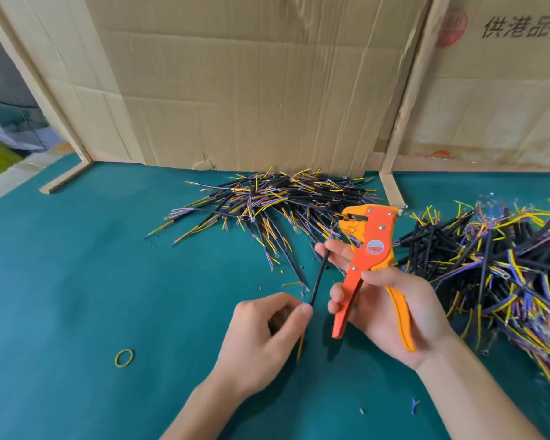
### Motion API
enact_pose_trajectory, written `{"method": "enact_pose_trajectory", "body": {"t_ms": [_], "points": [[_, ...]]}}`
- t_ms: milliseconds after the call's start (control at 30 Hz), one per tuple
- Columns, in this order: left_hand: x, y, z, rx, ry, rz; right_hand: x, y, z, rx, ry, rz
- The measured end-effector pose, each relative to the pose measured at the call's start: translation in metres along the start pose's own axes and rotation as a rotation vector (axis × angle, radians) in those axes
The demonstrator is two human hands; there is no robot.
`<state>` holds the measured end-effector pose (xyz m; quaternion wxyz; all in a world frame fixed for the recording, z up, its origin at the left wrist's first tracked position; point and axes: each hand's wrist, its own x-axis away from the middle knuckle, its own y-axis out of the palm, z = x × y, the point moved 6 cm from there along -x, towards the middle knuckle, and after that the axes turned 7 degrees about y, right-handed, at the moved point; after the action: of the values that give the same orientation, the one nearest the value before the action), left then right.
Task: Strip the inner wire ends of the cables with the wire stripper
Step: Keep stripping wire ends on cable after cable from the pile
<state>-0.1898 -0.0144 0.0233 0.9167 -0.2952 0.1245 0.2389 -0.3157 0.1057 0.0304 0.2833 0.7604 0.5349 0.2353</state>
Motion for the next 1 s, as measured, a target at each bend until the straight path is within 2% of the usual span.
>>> {"method": "enact_pose_trajectory", "body": {"t_ms": [133, 267, 400, 633, 767, 1000], "points": [[-0.007, -0.001, -0.011, 0.238, -0.129, -0.008, -0.005, 0.016, 0.013, 0.075, 0.046, -0.091], [-0.009, 0.0, -0.019, 0.351, -0.203, -0.016, -0.008, 0.015, 0.017, 0.111, 0.059, -0.044], [-0.011, -0.004, -0.023, 0.321, -0.22, 0.022, -0.006, 0.0, 0.008, 0.061, 0.023, 0.051], [-0.012, -0.003, -0.022, 0.311, -0.211, -0.02, -0.003, -0.004, 0.004, 0.111, 0.015, 0.049], [-0.014, -0.002, -0.018, 0.289, -0.182, -0.099, -0.004, -0.004, 0.004, 0.127, 0.018, 0.06], [-0.016, -0.001, -0.021, 0.284, -0.226, -0.158, -0.005, 0.001, 0.008, 0.201, 0.043, 0.071]]}}
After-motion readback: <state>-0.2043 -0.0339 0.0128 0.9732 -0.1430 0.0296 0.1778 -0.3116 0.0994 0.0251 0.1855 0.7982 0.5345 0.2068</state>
